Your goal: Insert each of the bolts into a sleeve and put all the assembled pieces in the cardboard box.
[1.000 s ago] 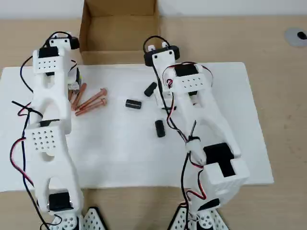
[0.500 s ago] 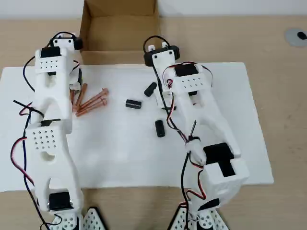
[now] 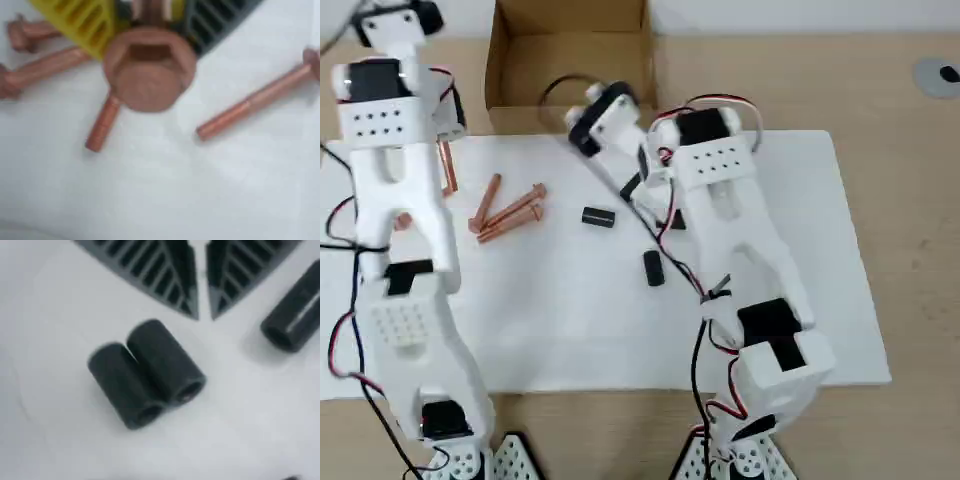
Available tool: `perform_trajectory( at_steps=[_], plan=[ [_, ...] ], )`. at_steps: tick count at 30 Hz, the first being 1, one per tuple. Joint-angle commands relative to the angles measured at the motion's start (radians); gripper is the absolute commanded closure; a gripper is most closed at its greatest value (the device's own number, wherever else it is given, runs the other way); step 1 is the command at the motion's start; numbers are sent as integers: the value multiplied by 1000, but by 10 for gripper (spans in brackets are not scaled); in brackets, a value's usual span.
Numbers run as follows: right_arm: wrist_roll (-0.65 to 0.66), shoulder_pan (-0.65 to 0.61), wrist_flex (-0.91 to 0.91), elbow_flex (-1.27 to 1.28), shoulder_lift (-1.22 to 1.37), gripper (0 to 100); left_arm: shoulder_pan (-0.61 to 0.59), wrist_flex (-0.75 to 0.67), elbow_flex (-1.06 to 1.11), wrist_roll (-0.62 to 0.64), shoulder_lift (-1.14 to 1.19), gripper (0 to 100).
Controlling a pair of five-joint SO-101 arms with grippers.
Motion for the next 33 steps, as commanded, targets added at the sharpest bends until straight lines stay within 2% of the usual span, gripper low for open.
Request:
perform_trajectory(
  at_steps=[1,5,9,16,19,25,33],
  plan=[
    [100,-42,-12,-47,28,980,17,8,115,49,-254,990],
    [98,-81,-14,-117,133,890,34,6,334,51,-512,990],
    [98,-119,-11,-229,232,882,14,-61,588,41,-763,990],
    [101,-154,29,-446,412,881,-172,-262,1033,43,-1161,990],
    [104,-154,64,-545,495,880,-207,-308,1178,41,-1311,991],
    [106,-157,150,-748,642,880,-204,-324,1315,41,-1538,991],
    [137,-170,276,-969,800,879,-204,-324,1387,46,-1652,991]
  ],
)
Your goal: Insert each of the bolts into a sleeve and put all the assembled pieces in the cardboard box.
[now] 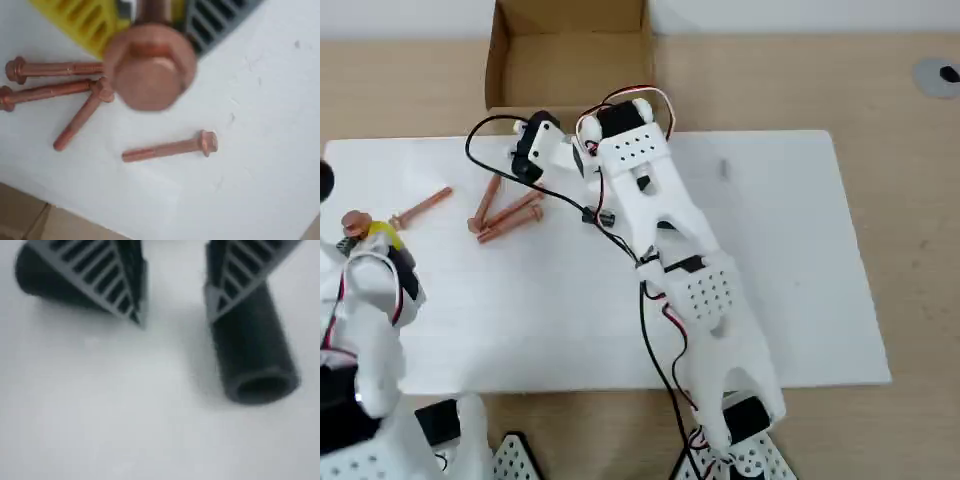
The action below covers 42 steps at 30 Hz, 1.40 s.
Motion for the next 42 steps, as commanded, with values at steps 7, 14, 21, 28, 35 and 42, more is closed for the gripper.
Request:
perform_trajectory(
  at_steps=[7,14,21,28,35,42],
  plan=[
    [9,-79,83,-189,35,879,-11,-35,37,-2,-24,993],
    [-8,-84,86,-189,35,879,-11,-28,40,-35,53,993],
    [-101,-93,89,-64,-62,808,-14,0,-5,-31,236,993],
    [-157,-143,84,351,-423,803,-9,2,-69,-14,277,993],
    [-192,-260,83,618,-604,803,-9,2,-69,6,278,993],
    [-256,-344,20,731,-613,803,-15,5,-69,20,278,993]
  ],
)
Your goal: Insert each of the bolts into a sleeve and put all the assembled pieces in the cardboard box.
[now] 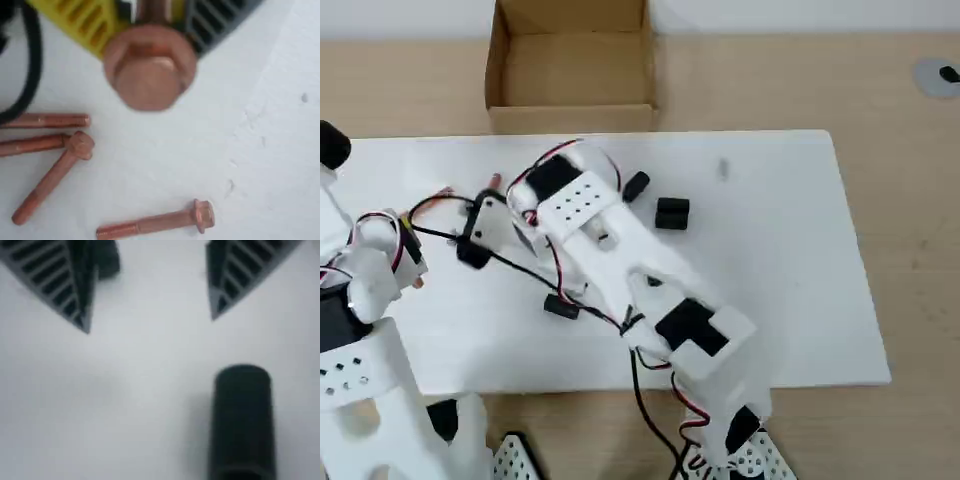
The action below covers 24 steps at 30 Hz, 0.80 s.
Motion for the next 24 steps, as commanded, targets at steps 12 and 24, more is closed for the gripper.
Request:
perform_trajectory(
  at_steps=[12,24],
  plan=[
    [-92,-143,-28,18,-70,801,-17,5,-71,2,1,993],
    [-112,-134,-97,18,41,800,-17,6,-71,2,1,993]
  ],
)
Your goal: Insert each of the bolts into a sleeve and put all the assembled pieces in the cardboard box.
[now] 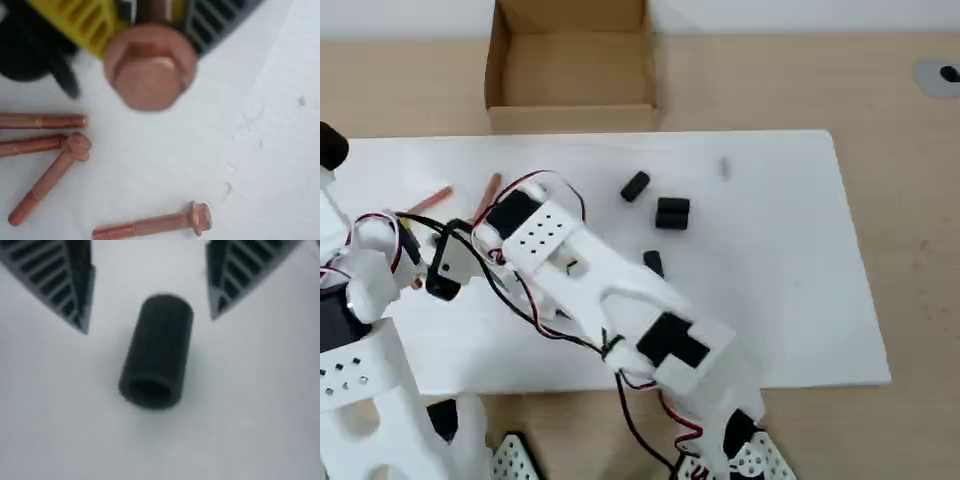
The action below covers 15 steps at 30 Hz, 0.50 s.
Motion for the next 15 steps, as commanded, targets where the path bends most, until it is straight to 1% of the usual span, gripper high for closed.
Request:
perform_trajectory(
  at_steps=[1,6,15],
  plan=[
    [-29,5,-25,-2,12,800,-8,2,-69,2,1,993],
    [-57,39,-37,-1,42,800,-5,21,-69,2,1,993],
    [-55,90,-49,-1,104,800,-6,23,-69,2,1,993]
  ],
)
